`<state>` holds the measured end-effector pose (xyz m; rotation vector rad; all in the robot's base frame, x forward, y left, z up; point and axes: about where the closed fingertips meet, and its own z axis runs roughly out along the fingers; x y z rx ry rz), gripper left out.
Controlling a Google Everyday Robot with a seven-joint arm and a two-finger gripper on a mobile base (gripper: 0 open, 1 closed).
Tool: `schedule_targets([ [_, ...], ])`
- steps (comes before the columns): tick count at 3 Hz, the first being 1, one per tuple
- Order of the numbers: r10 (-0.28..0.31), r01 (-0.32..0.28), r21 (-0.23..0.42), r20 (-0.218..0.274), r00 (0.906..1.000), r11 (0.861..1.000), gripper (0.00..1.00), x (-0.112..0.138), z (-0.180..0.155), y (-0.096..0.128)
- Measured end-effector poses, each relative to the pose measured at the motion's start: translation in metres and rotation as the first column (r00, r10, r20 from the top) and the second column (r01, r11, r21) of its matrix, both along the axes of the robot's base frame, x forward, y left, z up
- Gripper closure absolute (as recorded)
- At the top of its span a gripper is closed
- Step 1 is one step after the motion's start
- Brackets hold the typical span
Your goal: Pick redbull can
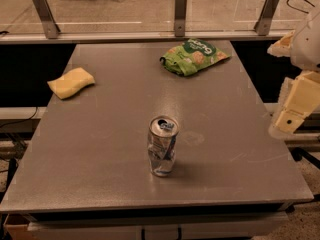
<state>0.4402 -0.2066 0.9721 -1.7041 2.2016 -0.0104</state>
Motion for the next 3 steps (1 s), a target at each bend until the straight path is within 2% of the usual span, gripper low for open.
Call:
schedule_targets([
  [1, 0.041, -0.040, 0.119, -0.008, 0.9991, 0.992, 0.00, -0.006, -0.010, 0.035],
  [2, 0.102, -0.093, 0.267, -0.018, 0.9947, 0.959, 0.00, -0.019, -0.021, 0.083],
  [3, 0.164, -0.147, 0.407, -0.005, 0.9865, 0.901, 0.00, -0.037, -0.028, 0.132],
])
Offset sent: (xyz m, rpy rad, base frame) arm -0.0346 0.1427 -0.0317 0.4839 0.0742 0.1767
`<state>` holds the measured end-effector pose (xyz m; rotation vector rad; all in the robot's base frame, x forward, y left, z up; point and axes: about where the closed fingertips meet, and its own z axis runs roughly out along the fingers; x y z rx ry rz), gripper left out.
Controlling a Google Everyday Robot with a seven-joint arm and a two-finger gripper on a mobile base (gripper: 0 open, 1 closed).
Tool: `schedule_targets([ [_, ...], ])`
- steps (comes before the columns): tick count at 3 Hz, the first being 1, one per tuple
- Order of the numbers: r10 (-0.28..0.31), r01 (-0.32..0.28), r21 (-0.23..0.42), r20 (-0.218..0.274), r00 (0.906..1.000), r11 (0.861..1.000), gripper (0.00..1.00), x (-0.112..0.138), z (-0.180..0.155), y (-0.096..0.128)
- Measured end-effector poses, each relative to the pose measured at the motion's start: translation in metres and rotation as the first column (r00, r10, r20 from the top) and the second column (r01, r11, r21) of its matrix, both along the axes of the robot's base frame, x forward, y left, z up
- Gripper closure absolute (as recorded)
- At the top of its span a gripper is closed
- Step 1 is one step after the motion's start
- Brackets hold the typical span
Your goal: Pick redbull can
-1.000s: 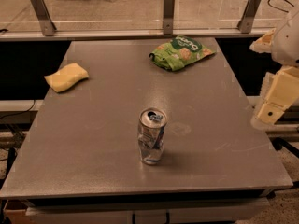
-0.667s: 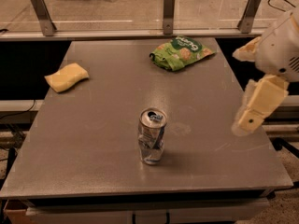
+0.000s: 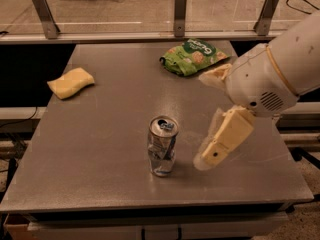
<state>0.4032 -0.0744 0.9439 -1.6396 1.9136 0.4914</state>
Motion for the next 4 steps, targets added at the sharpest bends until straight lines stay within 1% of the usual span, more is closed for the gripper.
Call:
schedule_targets([
  [1, 0.037, -0.036, 0.128, -0.003, 0.9993, 0.991, 0.00, -0.010, -0.016, 0.041],
  [2, 0.033, -0.030, 0.218, -0.011, 0.9994, 0.976, 0.00, -0.007, -0.040, 0.060],
  [3, 0.020, -0.015, 0.276, -0.015, 0.9997, 0.961, 0.16, 0.000, -0.055, 0.065],
  [4, 0.015, -0.004, 0.327, -0.031, 0.9994, 0.945, 0.40, 0.001, -0.060, 0.073],
])
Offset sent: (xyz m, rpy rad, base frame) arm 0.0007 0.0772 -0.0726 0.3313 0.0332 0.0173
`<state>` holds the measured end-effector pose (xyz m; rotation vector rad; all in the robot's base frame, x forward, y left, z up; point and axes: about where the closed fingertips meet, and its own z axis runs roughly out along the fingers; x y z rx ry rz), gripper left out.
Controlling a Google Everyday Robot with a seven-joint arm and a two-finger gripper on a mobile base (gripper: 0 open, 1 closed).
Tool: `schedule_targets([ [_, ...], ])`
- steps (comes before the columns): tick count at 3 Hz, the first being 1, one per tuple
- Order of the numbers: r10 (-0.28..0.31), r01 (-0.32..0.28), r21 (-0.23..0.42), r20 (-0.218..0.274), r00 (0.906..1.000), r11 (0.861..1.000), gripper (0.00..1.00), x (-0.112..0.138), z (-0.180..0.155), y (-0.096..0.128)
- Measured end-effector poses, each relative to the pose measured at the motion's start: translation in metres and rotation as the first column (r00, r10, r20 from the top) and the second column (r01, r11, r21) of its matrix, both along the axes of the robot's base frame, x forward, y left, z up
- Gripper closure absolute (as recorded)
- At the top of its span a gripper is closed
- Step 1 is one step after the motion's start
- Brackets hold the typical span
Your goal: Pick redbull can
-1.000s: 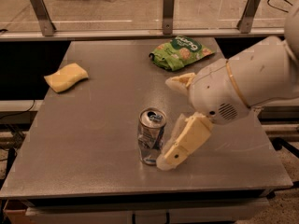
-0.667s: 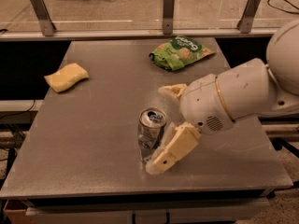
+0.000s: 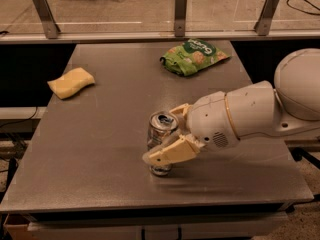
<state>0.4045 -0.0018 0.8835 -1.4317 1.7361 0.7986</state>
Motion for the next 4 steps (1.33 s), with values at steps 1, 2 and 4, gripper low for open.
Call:
schedule_targets([
  [1, -0.005, 0.006, 0.040, -0.010, 0.9999, 0.999, 0.64, 0.000, 0.003, 0.004],
  [2, -0.038, 0.036, 0.091, 0.016, 0.9992, 0.995, 0.87, 0.014, 0.019, -0.007],
  [4, -0.166, 0.136, 0.234, 0.113, 0.9796, 0.963, 1.00, 0.092, 0.078, -0.048],
])
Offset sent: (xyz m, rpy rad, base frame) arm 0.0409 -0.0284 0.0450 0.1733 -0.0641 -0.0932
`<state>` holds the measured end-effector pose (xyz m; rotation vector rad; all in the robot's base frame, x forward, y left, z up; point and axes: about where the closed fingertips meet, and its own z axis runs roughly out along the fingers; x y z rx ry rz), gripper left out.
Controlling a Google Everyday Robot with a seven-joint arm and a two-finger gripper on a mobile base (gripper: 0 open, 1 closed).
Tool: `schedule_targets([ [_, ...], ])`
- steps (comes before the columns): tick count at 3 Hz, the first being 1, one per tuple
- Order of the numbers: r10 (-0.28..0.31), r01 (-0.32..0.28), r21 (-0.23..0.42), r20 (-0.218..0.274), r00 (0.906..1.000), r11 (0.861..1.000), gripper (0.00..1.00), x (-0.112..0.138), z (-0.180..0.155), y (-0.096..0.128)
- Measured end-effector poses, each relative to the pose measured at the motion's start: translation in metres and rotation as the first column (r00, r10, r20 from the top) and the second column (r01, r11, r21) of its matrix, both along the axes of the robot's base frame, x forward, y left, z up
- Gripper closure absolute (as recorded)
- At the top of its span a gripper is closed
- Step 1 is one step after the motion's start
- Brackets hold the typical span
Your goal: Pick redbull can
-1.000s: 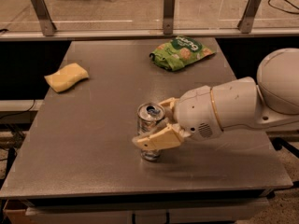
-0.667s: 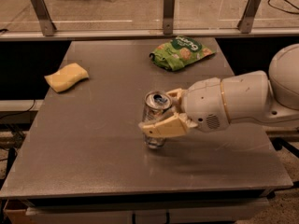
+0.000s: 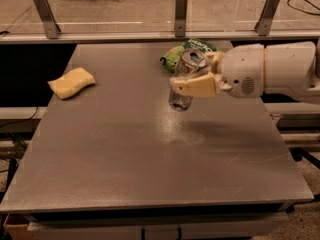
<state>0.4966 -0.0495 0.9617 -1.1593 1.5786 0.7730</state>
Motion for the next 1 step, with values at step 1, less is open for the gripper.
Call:
schedule_targets([
  [1, -0.005, 0.005, 0.006, 0.021, 0.9998, 1.000, 1.00, 0.0043, 0.0107, -0.0021],
])
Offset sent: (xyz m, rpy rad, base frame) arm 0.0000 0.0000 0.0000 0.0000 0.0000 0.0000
